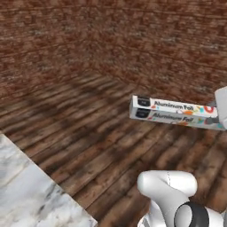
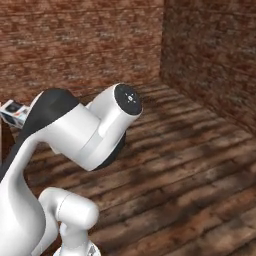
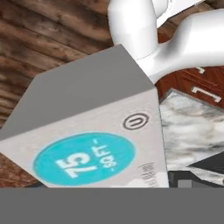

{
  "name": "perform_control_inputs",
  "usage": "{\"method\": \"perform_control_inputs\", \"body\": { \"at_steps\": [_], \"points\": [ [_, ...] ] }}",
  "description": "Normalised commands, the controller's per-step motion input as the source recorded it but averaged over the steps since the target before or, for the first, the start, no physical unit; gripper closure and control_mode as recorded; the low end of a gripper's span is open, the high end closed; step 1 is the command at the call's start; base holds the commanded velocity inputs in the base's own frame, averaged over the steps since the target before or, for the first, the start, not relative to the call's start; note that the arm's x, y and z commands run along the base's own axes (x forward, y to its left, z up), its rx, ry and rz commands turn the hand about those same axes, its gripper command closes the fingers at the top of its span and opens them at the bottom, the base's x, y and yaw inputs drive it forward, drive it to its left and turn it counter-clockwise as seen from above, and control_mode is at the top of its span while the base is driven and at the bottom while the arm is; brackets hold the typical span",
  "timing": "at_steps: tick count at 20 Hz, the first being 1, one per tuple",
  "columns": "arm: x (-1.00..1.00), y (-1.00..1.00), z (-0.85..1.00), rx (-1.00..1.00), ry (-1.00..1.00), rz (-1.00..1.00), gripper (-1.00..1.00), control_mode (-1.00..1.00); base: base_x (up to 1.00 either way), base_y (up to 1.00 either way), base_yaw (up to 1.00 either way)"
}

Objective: Retrieve the tupperware and aluminum foil from the cabinet and place them on the dining counter near the plate with tomato and eggplant to prepare for storing leftovers.

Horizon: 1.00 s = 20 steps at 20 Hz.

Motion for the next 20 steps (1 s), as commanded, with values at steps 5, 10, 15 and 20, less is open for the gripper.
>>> {"method": "perform_control_inputs", "body": {
  "at_steps": [5,10,15,20],
  "points": [
    [0.0,0.0,0.0,0.0,0.0,0.0,1.0,1.0,1.0,0.0,0.65],
    [0.0,0.0,0.0,0.0,0.0,0.0,1.0,1.0,1.0,0.0,0.65],
    [0.0,0.0,0.0,0.0,0.0,0.0,1.0,1.0,1.0,0.0,0.65],
    [0.0,0.0,0.0,0.0,0.0,0.0,1.0,1.0,1.0,0.0,0.63]
  ]
}}
